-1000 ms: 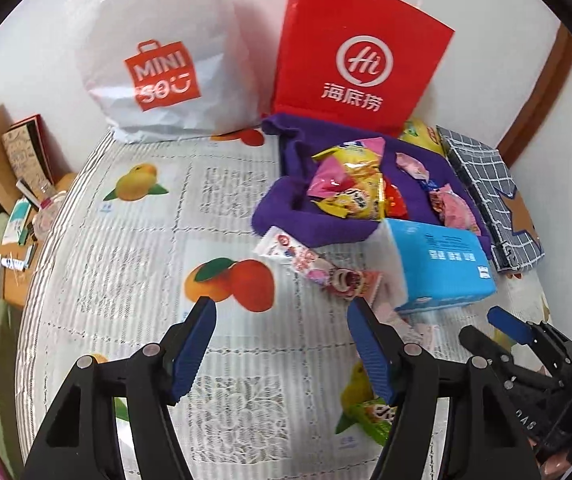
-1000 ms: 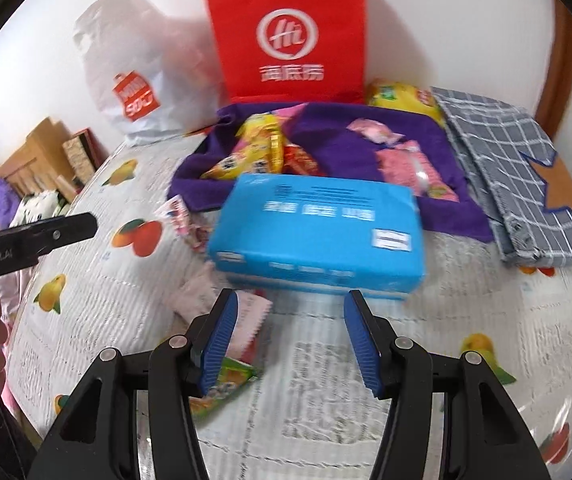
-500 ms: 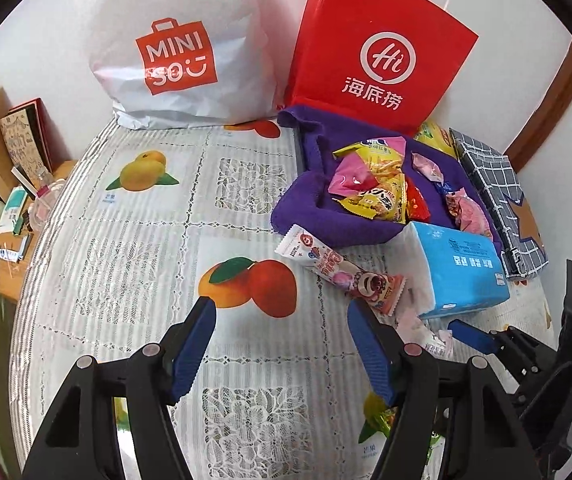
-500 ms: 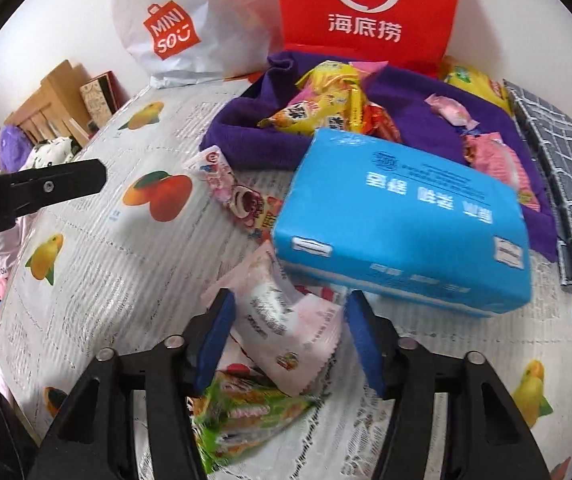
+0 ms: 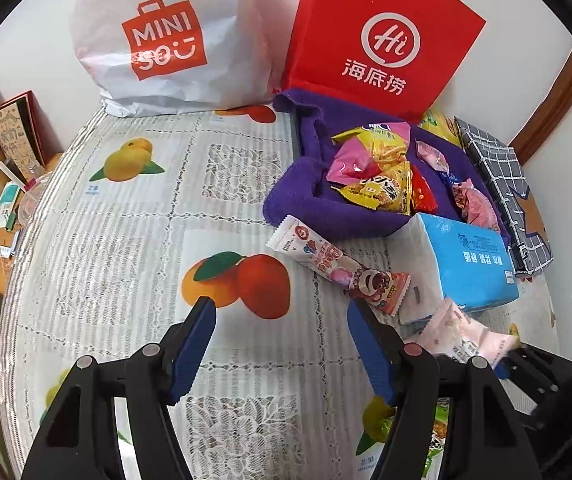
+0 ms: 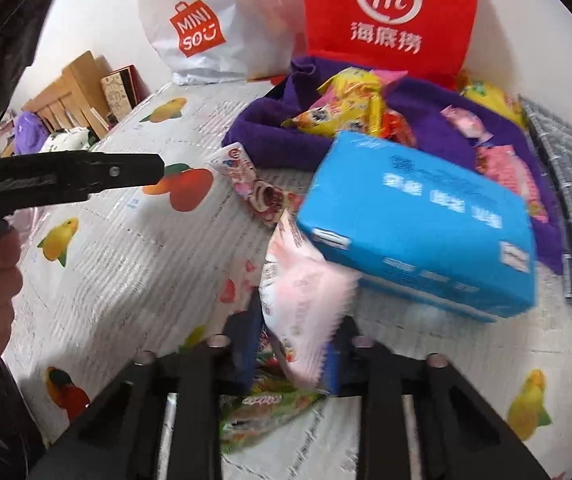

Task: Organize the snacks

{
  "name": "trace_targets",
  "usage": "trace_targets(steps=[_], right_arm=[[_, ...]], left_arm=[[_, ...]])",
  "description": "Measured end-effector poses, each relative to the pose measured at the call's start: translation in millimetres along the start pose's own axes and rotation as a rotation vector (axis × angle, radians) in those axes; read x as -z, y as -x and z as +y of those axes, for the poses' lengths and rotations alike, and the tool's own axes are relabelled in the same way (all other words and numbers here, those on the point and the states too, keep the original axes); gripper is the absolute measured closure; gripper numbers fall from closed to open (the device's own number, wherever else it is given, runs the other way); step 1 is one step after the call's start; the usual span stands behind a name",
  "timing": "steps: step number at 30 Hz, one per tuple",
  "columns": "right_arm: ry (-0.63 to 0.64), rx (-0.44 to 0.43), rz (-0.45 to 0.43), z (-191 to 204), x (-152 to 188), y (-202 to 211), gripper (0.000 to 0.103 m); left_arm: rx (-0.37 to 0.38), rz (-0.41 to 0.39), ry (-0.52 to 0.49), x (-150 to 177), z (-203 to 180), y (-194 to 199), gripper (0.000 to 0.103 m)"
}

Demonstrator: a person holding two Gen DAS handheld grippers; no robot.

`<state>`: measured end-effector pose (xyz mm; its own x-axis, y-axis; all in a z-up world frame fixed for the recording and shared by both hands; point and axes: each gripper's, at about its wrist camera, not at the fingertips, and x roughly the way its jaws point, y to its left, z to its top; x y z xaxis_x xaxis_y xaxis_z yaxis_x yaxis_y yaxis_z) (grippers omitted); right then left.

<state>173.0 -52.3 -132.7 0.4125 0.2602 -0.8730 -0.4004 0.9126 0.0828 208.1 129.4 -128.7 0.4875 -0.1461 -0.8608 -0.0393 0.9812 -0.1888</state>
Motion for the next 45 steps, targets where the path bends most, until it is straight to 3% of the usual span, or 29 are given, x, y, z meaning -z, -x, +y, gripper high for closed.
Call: trace_targets(steps=[11, 16, 22, 26, 31, 32, 35, 38, 43, 45], right_arm=[[-0.084, 0.033, -0.092, -50, 25, 41, 0.085], [-0.087, 0.100, -0.068, -78, 43, 41, 0.085], [-0.151, 0.072, -0.033, -106, 60, 27, 0.085], [-0.168, 0.019, -0.030, -110, 64, 21, 0.084], [-0.146, 0.101, -0.003, -112, 70, 12, 0.080], [-0.145, 0.106, -0.004, -113, 71, 12, 0.076], [-0.134, 0.112, -0.020, -115, 72, 11, 0.050], [-0.098, 0.151, -0.027, -116, 74, 13, 0.037], [-0.086, 0.180, -0.033, -125, 79, 16, 0.033], [-0.103, 0.182, -0.039, -130, 81, 18, 0.033]], left_arm=[[0.006, 0.044, 0.026, -10, -22, -28, 0.037], [0.015, 0.067, 0.033, -18, -35, -46, 0.037], [0.051, 0.112, 0.119, -25, -40, -72, 0.038], [0.000, 0.112, 0.118, -24, -46, -80, 0.044], [-0.071, 0.132, 0.039, -16, -49, -76, 0.050], [-0.080, 0.134, 0.039, -14, -47, -74, 0.050], [-0.099, 0.140, 0.037, -6, -40, -67, 0.050], [-0.134, 0.142, 0.018, 4, -34, -61, 0.045], [-0.177, 0.120, -0.005, 10, -32, -58, 0.042], [-0.172, 0.096, -0.024, 10, -37, -58, 0.056]])
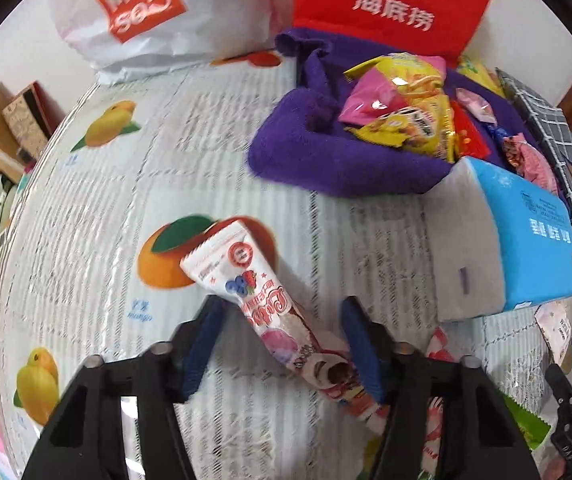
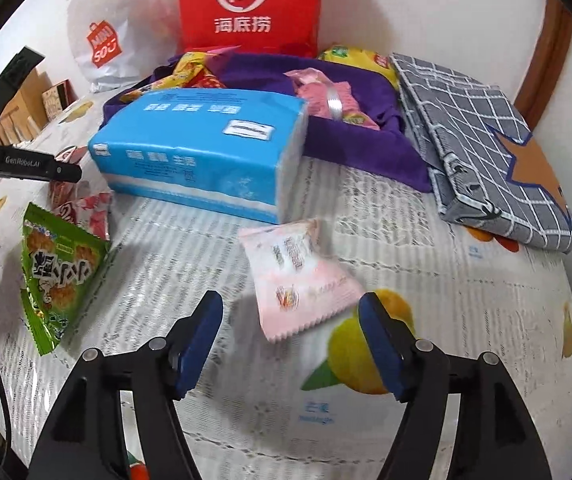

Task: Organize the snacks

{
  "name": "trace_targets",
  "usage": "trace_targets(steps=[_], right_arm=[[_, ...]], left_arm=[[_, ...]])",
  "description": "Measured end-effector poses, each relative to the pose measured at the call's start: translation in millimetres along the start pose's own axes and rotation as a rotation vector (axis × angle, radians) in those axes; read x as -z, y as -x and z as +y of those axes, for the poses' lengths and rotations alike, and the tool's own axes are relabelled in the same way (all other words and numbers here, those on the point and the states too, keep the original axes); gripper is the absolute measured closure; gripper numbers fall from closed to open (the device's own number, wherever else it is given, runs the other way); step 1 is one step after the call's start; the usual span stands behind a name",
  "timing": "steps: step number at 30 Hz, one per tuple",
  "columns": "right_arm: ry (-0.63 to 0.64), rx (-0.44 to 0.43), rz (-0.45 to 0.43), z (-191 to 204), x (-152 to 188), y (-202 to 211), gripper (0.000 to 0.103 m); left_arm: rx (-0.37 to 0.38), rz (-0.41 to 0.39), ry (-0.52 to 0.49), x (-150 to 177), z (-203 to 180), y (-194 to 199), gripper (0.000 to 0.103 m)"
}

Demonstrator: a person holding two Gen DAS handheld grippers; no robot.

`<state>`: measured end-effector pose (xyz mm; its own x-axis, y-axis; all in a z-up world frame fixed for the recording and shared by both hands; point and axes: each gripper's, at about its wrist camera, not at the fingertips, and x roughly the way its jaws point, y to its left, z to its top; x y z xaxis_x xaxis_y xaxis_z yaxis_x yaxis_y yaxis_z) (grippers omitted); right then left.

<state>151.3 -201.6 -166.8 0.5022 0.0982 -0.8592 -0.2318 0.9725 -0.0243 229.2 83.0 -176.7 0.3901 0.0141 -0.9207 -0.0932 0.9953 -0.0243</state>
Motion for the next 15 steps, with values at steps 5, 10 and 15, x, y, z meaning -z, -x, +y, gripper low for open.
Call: trace_targets(steps=[5, 10, 15], right_arm=[[-0.045, -0.013, -0.016, -10, 0, 5, 0.033], [-0.073, -0.045, -0.038, -12, -4, 6, 0.033], [-0.056, -0.052, -0.037, -5, -10, -2, 0.033]], left_arm=[[0.066, -0.018, -0.052, -3, -15, 1, 0.083], [0.059, -0.024, -0.078, -2, -23, -1, 0.078], [0.039, -0.043, -0.099, 0, -26, 1, 0.080]])
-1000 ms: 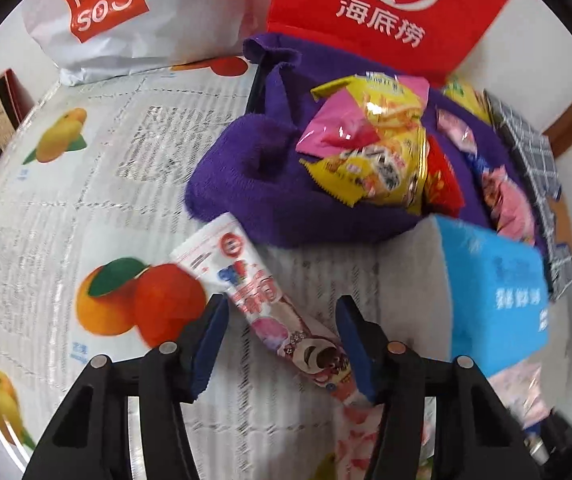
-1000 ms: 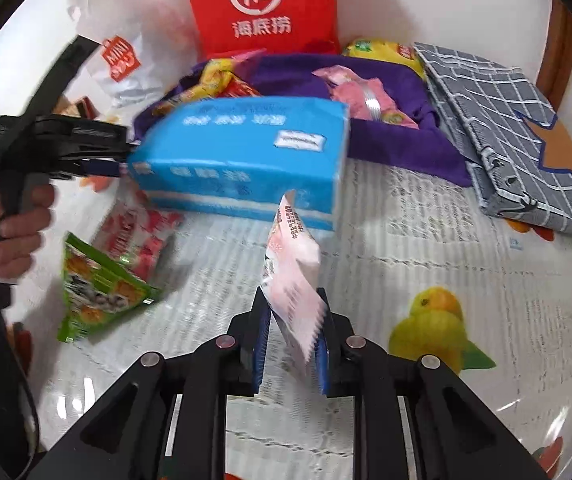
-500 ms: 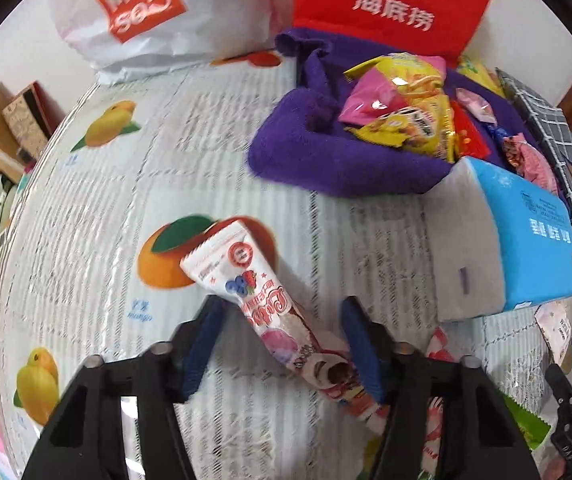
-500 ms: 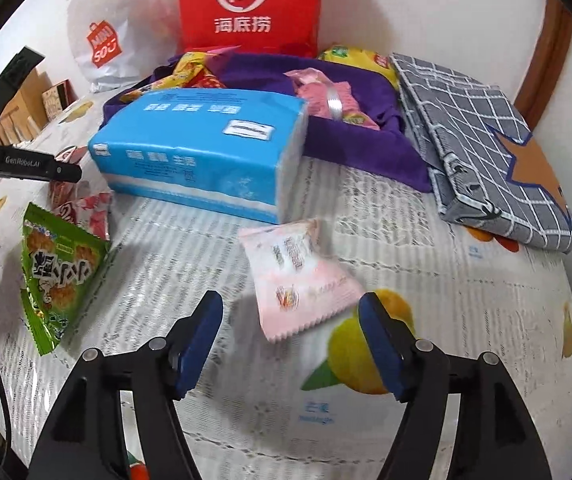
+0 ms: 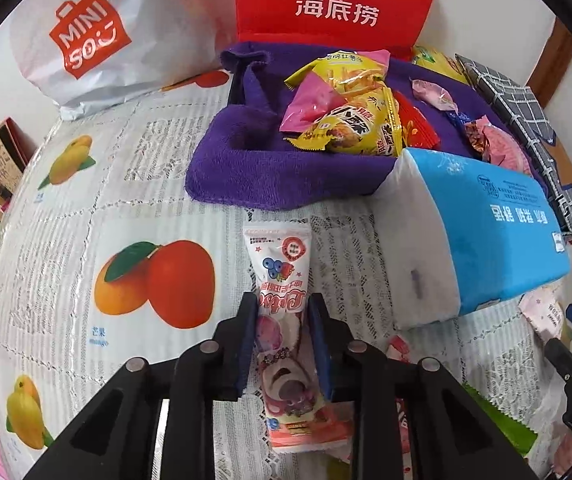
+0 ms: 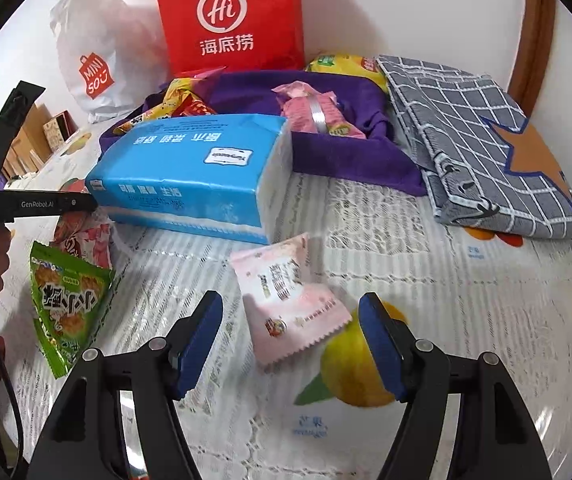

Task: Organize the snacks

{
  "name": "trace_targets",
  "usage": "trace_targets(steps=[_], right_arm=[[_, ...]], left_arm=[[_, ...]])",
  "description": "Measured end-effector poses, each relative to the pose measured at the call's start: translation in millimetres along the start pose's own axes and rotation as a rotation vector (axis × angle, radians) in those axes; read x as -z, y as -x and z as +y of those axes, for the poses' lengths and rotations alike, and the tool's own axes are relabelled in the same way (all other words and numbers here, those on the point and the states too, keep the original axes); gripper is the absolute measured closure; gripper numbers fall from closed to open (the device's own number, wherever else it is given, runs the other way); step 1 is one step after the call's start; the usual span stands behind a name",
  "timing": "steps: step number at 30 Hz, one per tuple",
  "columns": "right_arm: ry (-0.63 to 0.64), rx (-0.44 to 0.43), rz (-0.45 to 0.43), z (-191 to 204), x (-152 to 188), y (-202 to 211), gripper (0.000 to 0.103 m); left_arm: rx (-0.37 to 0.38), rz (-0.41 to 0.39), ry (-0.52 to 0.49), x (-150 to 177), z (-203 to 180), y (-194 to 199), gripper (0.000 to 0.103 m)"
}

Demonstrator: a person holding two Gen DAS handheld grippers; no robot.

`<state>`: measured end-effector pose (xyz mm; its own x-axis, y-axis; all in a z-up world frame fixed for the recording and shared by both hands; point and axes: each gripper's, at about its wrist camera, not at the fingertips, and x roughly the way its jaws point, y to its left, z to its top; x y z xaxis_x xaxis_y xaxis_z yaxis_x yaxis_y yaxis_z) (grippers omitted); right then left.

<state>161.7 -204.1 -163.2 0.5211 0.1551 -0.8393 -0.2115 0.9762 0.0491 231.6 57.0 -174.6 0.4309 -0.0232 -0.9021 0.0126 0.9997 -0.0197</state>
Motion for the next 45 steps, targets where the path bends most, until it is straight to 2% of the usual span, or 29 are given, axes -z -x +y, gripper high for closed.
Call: trace_targets(steps=[5, 6, 9, 16, 27, 32, 34, 35, 39, 45], right_arm=[[0.005, 0.019, 0.014, 4, -3, -13, 0.033], [0.011, 0.028, 0.023, 6, -3, -17, 0.037], [0.003, 0.042, -0.005, 5, 1, -18, 0.042], [0.000, 0.051, -0.021, 3, 3, -16, 0.043], [-0.001, 0.046, -0.019, 2, 3, -18, 0.043], [0.006, 0.044, -0.022, 3, 3, -18, 0.046], [0.012, 0.037, -0.025, 4, 3, -17, 0.050], [0.014, 0.034, -0.027, 5, 3, -17, 0.056], [0.002, 0.021, -0.034, 2, 3, -15, 0.063], [-0.008, 0.029, -0.062, -1, 1, -5, 0.066]], left_arm=[[0.031, 0.002, 0.016, -2, 4, -1, 0.081], [0.031, 0.001, 0.015, -1, 4, -1, 0.081], [0.023, -0.010, 0.010, 0, 3, -1, 0.081], [-0.013, -0.049, -0.018, 5, -2, 0, 0.078], [-0.026, -0.195, 0.006, 21, 0, 3, 0.079], [-0.023, -0.197, 0.006, 19, 0, 4, 0.079], [-0.023, -0.198, 0.009, 20, -1, 4, 0.080], [-0.022, -0.198, 0.011, 20, -1, 4, 0.080], [-0.027, -0.191, 0.005, 20, -2, 5, 0.082], [-0.008, -0.177, 0.010, 18, 1, 17, 0.083]])
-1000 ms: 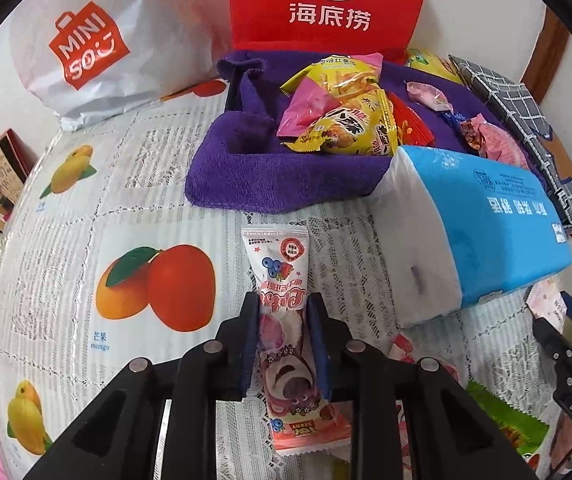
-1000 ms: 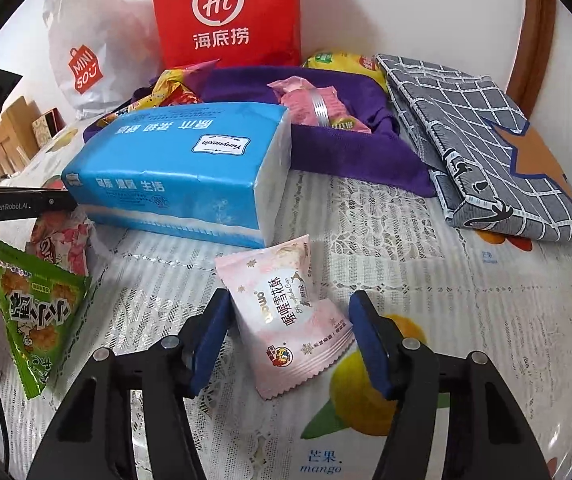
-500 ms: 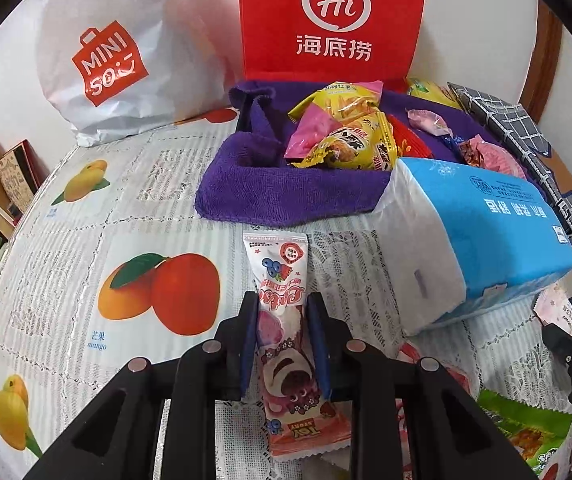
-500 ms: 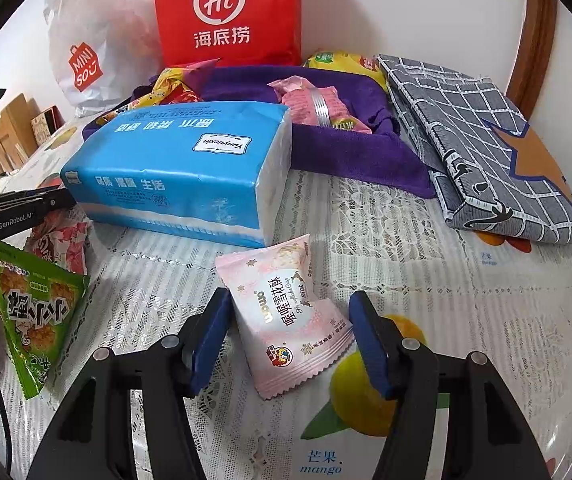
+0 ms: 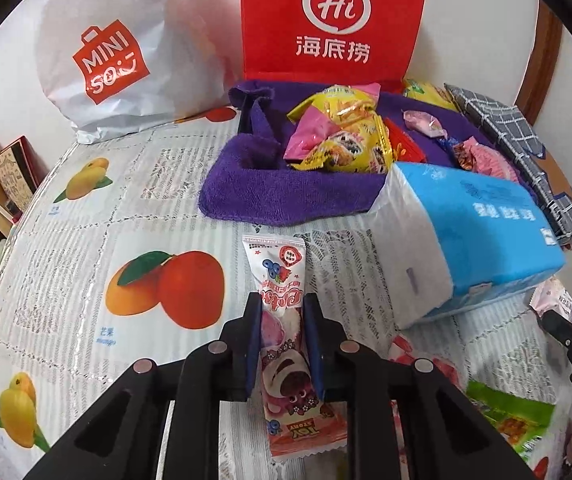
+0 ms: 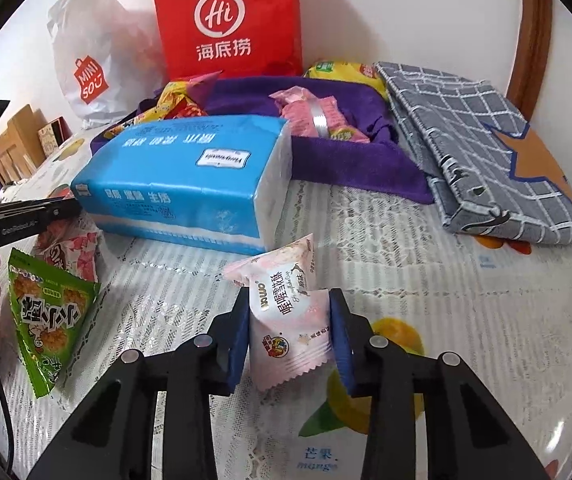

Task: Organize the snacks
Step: 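Carry the pink-and-white bar packet and candy packet over the purple towel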

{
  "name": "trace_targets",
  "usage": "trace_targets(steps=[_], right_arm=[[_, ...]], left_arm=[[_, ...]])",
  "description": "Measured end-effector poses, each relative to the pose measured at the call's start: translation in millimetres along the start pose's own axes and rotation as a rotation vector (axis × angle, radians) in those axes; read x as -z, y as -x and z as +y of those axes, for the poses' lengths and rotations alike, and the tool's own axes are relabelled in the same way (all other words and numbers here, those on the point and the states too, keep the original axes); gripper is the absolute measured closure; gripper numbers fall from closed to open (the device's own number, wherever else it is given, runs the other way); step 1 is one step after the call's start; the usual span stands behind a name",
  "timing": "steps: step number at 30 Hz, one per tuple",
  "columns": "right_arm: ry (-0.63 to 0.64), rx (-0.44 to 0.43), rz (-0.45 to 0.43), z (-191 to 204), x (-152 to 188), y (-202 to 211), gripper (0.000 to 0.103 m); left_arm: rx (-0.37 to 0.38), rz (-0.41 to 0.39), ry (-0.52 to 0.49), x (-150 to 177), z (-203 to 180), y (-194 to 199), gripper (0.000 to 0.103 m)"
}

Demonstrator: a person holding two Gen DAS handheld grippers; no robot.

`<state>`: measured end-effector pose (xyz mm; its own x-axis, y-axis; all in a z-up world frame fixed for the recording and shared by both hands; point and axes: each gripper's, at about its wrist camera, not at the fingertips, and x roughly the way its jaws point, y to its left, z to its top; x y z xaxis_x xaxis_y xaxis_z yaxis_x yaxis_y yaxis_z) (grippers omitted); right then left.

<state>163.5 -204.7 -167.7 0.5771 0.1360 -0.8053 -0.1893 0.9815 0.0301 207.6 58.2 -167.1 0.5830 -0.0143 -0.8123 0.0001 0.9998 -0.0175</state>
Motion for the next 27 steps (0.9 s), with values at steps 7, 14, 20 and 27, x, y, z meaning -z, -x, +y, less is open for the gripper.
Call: trace_targets(steps=[7, 14, 20, 27], right_arm=[[-0.020, 0.023, -0.045, 4, -15, 31, 0.066], [-0.078, 0.024, -0.099, 6, -44, 63, 0.066], [-0.129, -0.015, -0.138, 3, -69, 81, 0.066], [-0.114, 0.007, -0.178, 11, -94, 98, 0.066]], left_arm=[[0.021, -0.001, 0.019, -3, 7, 25, 0.083], [0.065, -0.019, 0.024, -13, 10, 58, 0.083], [0.098, -0.054, 0.003, -27, 1, 87, 0.083], [0.169, -0.070, -0.023, -46, -19, 107, 0.083]])
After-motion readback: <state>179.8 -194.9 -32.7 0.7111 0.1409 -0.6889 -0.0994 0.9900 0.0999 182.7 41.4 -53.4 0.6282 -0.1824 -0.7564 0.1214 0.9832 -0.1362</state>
